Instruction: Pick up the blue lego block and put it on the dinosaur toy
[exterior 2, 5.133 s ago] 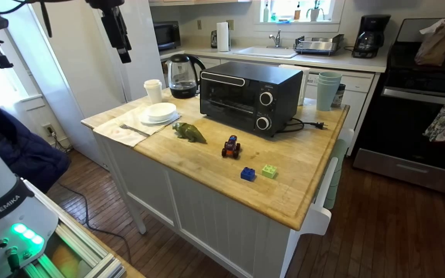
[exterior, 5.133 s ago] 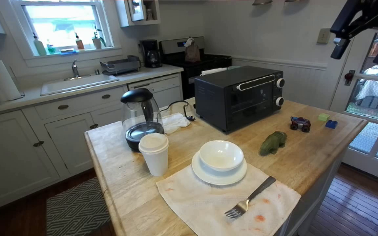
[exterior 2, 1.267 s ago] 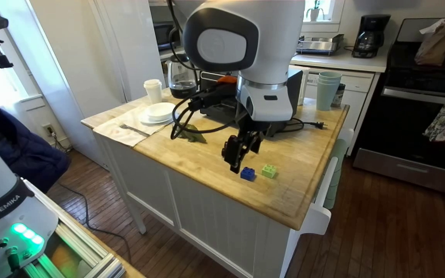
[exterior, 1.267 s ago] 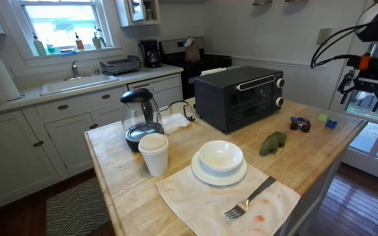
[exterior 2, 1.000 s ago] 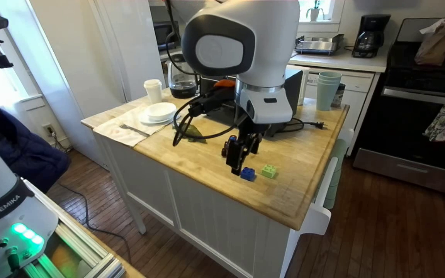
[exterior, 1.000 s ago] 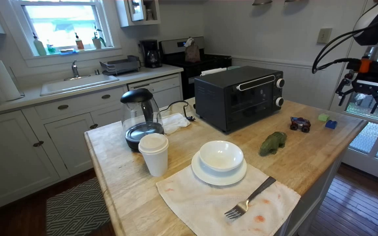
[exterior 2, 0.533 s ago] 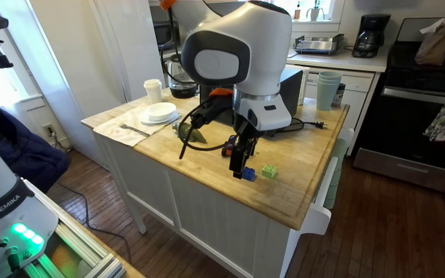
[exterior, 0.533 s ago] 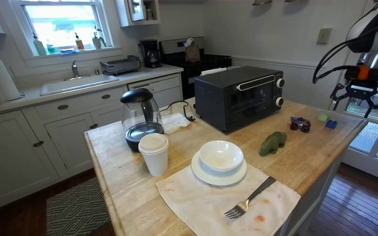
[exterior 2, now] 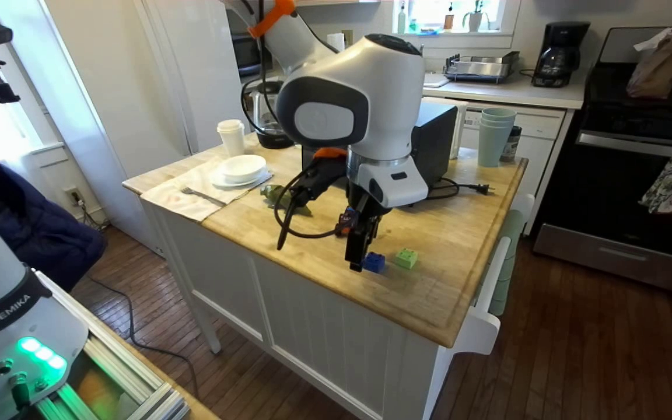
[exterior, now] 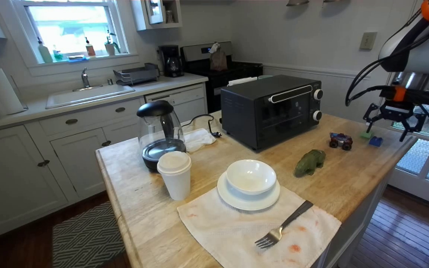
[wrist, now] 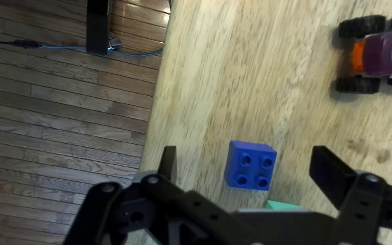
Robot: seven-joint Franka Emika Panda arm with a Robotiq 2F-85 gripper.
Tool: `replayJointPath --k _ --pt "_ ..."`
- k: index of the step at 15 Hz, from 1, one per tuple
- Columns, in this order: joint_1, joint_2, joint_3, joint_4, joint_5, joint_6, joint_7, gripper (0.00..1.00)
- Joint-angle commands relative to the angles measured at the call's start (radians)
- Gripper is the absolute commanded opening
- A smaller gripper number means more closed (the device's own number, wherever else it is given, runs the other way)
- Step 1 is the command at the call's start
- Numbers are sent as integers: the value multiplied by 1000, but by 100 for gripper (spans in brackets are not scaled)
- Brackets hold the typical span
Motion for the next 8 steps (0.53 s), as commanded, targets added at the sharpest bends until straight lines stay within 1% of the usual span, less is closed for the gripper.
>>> replayJointPath --k 1,8 --pt "3 35 10 18 58 47 -23 100" --pt "-5 63 15 33 88 97 -15 100"
